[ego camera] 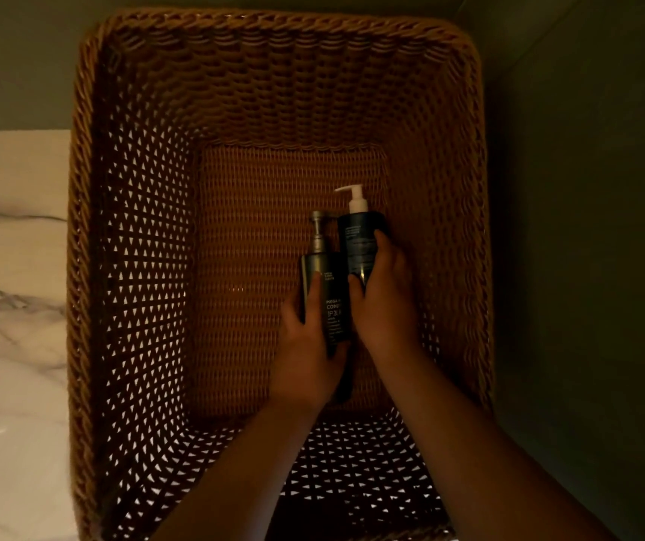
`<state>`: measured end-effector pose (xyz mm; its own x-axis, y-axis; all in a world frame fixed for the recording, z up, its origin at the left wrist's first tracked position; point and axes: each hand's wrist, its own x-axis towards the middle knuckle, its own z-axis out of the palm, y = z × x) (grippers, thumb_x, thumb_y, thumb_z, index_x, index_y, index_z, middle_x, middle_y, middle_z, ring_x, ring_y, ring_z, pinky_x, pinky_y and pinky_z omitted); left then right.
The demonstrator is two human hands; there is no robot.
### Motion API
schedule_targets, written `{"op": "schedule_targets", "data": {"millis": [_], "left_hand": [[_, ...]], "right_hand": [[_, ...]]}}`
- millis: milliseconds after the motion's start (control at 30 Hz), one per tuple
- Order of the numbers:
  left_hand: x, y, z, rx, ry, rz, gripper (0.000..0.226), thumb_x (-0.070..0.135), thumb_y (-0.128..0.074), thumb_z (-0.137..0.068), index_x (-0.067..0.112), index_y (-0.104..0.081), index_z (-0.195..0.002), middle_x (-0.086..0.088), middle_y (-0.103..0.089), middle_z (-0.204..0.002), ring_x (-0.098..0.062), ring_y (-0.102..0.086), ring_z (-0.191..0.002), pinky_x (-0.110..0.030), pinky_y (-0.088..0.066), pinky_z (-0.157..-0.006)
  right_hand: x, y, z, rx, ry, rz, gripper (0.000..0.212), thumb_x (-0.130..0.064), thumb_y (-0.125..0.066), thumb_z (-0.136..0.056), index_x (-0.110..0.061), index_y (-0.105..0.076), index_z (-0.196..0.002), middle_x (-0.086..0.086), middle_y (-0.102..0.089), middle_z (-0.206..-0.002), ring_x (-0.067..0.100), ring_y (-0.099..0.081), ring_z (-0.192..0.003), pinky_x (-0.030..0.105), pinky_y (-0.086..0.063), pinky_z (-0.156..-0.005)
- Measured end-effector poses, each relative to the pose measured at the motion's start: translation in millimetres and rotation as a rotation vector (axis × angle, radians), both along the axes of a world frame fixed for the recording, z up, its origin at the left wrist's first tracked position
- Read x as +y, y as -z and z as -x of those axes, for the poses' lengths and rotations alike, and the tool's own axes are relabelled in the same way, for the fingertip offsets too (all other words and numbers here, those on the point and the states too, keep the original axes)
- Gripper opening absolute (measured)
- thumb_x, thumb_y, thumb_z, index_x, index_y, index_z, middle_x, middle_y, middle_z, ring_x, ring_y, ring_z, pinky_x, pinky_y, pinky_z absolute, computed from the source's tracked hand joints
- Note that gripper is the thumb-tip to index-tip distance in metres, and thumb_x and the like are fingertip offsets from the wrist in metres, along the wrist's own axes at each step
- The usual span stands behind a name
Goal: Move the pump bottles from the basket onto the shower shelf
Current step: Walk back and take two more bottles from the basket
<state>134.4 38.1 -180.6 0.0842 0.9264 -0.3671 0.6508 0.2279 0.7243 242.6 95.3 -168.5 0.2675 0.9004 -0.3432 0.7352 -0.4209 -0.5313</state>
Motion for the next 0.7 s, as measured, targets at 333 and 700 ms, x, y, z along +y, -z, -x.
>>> {"op": "schedule_targets", "data": {"millis": [333, 700], "left_hand": [[-4, -9, 4, 0.014, -0.058, 0.034, 0.092, 0.022, -0.065, -0.083, 0.039, 0.001, -0.146, -0.004, -0.014, -0.147, -0.004, -0.043, -0.09, -0.013, -0.04, -0.052], [14, 1, 49, 0.034, -0.086, 0.148, 0.087, 0.026, -0.057, -0.089, 0.036, 0.009, -0.145, -0.01, -0.03, -0.14, -0.013, -0.042, -0.102, -0.027, -0.041, -0.073]], "right_hand": [[-13, -5, 3, 0.014, 0.019, 0.047, 0.071, -0.013, -0.059, -0.087, -0.018, -0.019, -0.146, 0.01, -0.029, -0.146, 0.026, -0.033, -0.132, 0.039, -0.036, -0.103], [-40, -5, 17, 0.136, 0.173, 0.118, 0.079, -0.015, -0.06, -0.086, -0.019, -0.011, -0.148, 0.009, -0.034, -0.141, 0.024, -0.041, -0.125, 0.041, -0.042, -0.101]]}}
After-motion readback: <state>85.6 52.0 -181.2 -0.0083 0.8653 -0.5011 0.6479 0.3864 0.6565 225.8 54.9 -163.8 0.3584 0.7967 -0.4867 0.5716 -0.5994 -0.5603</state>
